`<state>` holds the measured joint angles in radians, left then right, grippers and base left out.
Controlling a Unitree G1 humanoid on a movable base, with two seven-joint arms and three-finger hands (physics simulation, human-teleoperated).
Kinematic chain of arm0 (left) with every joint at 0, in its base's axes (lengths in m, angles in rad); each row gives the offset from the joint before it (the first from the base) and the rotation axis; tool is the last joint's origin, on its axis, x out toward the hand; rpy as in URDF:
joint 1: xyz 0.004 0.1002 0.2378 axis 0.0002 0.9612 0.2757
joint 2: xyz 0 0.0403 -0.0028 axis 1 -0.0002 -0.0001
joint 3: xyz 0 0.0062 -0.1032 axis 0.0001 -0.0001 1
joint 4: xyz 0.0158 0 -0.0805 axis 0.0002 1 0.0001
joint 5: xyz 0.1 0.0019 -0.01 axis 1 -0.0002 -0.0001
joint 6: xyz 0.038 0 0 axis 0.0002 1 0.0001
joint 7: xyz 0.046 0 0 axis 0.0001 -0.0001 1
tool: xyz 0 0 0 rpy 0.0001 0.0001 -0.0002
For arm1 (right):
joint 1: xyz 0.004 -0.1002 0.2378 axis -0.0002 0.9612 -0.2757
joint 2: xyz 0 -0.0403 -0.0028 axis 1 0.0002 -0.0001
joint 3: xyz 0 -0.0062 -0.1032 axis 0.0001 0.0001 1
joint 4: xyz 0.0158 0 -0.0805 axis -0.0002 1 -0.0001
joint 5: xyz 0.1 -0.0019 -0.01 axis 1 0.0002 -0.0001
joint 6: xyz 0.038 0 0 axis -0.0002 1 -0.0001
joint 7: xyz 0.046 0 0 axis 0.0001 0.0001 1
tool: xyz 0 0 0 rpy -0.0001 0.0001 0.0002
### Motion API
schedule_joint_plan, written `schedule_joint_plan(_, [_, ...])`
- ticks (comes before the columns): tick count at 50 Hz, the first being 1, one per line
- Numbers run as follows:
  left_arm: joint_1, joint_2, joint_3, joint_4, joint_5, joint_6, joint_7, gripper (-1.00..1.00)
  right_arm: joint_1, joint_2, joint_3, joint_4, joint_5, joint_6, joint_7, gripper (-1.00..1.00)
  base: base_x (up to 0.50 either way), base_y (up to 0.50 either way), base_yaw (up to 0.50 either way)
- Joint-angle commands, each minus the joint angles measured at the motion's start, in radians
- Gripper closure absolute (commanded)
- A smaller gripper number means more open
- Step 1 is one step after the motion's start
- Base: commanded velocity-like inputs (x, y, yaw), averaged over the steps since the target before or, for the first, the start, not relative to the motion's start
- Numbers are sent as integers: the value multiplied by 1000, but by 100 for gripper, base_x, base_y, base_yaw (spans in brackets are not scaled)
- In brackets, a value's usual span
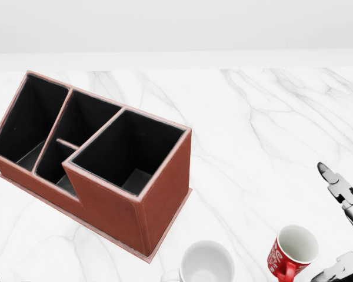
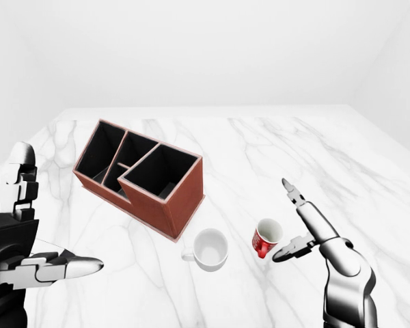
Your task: Pick up the red mug and place it to the right of the caddy.
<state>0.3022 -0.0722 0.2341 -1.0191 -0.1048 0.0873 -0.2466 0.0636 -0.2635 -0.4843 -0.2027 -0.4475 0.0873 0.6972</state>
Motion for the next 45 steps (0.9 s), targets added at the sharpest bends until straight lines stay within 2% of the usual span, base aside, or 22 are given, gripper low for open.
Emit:
schedule_joint_plan(1, [2,-4,0,-6,3,0,-5,-100,-23,-28,29,119,-5,0,-26,-100,0,0,0])
schedule_joint_plan(15, [2,-4,2,4,4,0,-6,-100,-62,-68,64,271,4,0,-92,-100,0,0,0])
schedule_joint_plan(29, [-2,-5,18,-2,-6,0,-6,-100,-81,-77,93,296,-15,0,-102,-100,0,0,0])
schedule_joint_plan(38, [-4,-4,5,8,3,0,-4,-100,-106,-93,104,325,-30,0,-102,-100,0,0,0])
schedule_joint_plan(45, [-6,-3,14,6,-3,0,-5,-100,-139,-111,123,413,-31,0,-136,-100,0,0,0])
